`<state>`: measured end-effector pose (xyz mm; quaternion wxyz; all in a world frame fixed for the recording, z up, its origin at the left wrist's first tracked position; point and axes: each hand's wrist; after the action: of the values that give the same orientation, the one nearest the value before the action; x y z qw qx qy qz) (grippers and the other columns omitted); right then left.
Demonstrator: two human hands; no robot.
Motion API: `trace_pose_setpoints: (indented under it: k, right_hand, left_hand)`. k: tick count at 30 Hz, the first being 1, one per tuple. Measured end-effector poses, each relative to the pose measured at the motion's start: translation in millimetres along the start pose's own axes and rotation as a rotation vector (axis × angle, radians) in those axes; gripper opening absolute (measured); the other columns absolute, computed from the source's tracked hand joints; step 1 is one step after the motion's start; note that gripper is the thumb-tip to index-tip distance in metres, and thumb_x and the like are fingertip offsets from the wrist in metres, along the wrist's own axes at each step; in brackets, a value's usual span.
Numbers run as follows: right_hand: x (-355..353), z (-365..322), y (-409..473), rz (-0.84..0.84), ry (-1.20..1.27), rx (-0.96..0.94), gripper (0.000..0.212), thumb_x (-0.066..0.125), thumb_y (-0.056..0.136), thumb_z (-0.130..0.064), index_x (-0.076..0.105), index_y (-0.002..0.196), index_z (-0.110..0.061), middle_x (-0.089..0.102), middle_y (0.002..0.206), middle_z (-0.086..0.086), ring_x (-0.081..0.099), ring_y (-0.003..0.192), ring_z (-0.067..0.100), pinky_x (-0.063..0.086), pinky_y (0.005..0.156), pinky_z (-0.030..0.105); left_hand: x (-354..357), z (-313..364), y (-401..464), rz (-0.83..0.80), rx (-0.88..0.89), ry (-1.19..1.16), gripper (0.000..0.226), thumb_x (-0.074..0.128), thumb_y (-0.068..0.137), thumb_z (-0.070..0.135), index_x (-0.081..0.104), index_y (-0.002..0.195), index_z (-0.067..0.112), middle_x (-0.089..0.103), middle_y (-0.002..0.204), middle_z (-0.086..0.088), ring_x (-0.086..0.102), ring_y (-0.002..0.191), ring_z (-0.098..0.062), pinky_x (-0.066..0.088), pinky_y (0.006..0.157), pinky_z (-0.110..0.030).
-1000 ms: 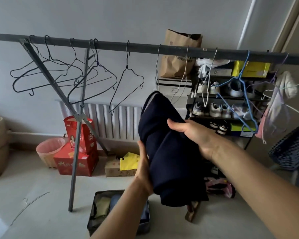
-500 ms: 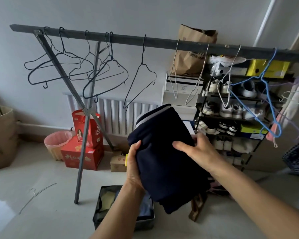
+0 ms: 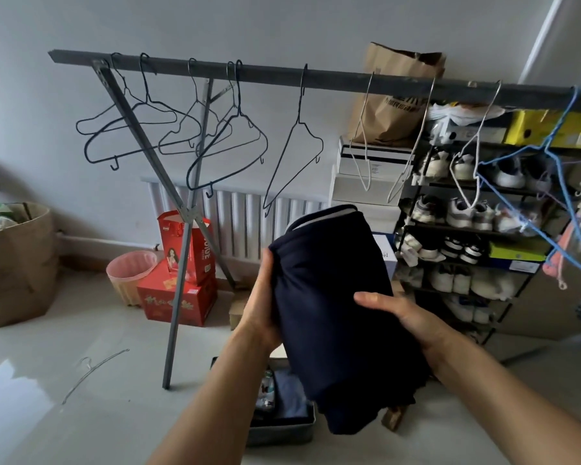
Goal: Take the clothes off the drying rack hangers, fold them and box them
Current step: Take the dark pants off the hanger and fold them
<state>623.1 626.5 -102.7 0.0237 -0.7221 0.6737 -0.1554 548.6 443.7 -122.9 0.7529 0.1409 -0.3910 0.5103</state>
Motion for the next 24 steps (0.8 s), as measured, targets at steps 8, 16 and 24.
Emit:
trace_pose_setpoints:
  k: [8, 16, 24]
  right_hand:
    - [19, 51, 38, 0.34, 0.055, -0.06, 0.062, 0.084, 0.055, -0.042, 0.072, 0.106, -0.008, 0.075, 0.101, 0.012, 0.072, 0.093, 0.032, 0.056, 0.087, 0.043]
    - [17, 87, 79, 0.149, 0.457, 0.19, 0.053, 0.057, 0.085, -0.047, 0.064, 0.123, -0.01, 0.068, 0.118, 0.018, 0.066, 0.107, 0.035, 0.047, 0.097, 0.045]
    - [-6, 125, 132, 0.062, 0.432, 0.341, 0.061, 0.061, 0.084, -0.05, 0.058, 0.13, -0.011, 0.065, 0.125, 0.018, 0.064, 0.111, 0.036, 0.042, 0.103, 0.048]
  left_hand:
    - [-55, -25, -7, 0.061, -0.181, 0.349, 0.053, 0.06, 0.076, 0.061, 0.077, 0.1, 0.018, 0.073, 0.108, -0.011, 0.073, 0.093, -0.02, 0.055, 0.078, -0.033]
    - [-88, -38, 0, 0.107, -0.061, 0.305, 0.048, 0.074, 0.07, 0.028, 0.062, 0.111, 0.007, 0.075, 0.084, -0.015, 0.074, 0.073, -0.023, 0.056, 0.054, -0.028]
    - [-138, -62, 30, 0.155, -0.128, 0.267, 0.045, 0.066, 0.077, 0.018, 0.059, 0.122, 0.019, 0.075, 0.099, -0.015, 0.074, 0.085, -0.028, 0.059, 0.062, -0.036]
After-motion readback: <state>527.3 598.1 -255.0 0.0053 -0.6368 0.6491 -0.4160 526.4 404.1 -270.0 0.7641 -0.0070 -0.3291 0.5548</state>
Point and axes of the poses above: each hand's wrist, its own y-axis towards the middle knuckle, its own x-axis out of the palm, z = x × y
